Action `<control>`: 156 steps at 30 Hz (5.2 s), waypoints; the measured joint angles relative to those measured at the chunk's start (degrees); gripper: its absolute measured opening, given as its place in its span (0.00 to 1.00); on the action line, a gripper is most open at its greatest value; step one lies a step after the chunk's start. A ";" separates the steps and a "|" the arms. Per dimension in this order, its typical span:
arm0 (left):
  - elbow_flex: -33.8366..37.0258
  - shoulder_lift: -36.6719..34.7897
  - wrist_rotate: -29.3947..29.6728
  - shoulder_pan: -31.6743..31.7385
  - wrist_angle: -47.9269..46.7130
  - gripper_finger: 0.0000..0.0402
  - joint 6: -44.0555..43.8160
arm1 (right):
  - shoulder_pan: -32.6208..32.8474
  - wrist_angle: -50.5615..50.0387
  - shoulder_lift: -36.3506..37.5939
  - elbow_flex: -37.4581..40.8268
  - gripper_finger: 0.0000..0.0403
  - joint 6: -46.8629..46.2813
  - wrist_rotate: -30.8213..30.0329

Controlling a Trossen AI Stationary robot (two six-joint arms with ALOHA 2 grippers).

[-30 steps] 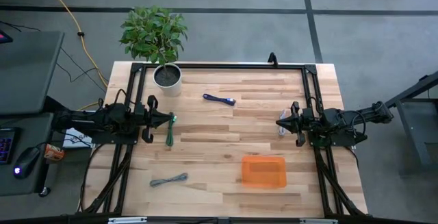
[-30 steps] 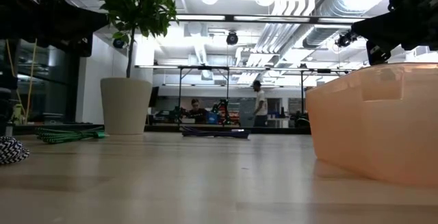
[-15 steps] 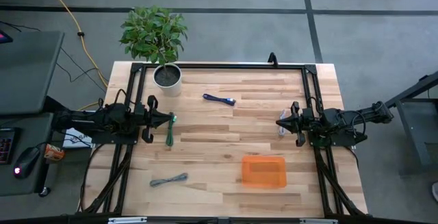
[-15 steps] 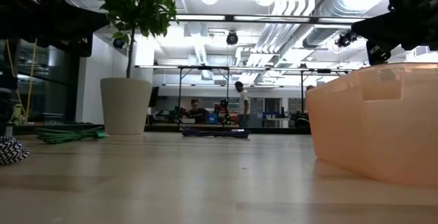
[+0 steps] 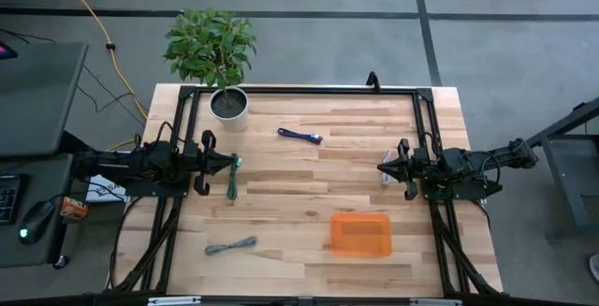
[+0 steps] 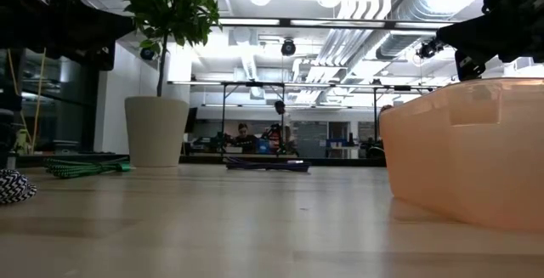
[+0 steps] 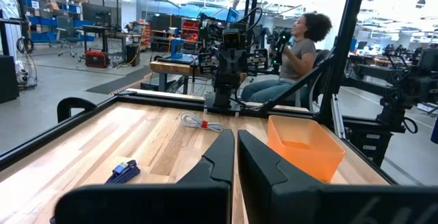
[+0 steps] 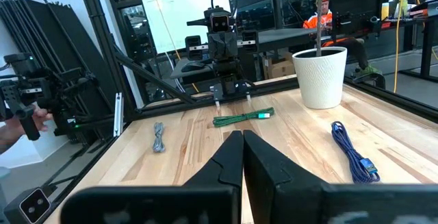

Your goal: Pick and place USB-C Cables

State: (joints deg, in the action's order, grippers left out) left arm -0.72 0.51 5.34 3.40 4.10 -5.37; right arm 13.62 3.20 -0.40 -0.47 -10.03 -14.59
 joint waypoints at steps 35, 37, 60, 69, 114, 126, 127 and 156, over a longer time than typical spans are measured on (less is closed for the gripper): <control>0.01 0.02 0.79 -0.01 1.62 0.00 -0.10 | 0.00 0.00 0.00 0.01 0.00 0.01 0.00; -0.01 0.03 2.66 0.00 4.71 0.00 -2.17 | -0.01 0.00 0.00 0.01 0.00 0.00 0.00; -50.45 39.46 18.80 -0.97 -37.10 0.56 -7.60 | 0.01 0.00 0.00 0.01 0.00 0.01 0.00; -58.94 52.88 11.42 -1.01 -67.40 0.56 -33.43 | 0.00 0.00 0.00 0.01 0.00 0.01 0.00; -33.74 77.83 2.57 0.64 -44.39 0.55 -57.12 | 0.00 0.00 0.00 0.01 0.00 0.01 0.00; -33.97 81.77 1.99 3.09 -43.59 0.54 -53.97 | 0.00 0.00 0.00 0.00 0.00 0.00 0.00; -33.96 81.77 2.01 3.08 -43.56 0.53 -53.99 | 0.00 0.00 0.00 0.01 0.00 0.01 0.00; -34.35 59.23 19.13 -1.89 -14.42 0.00 -26.80 | 0.01 0.00 0.00 0.02 0.00 -0.01 0.00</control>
State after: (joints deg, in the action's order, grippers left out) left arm -35.07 59.75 24.47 1.52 -10.31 -32.16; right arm 13.63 3.20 -0.40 -0.45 -10.04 -14.59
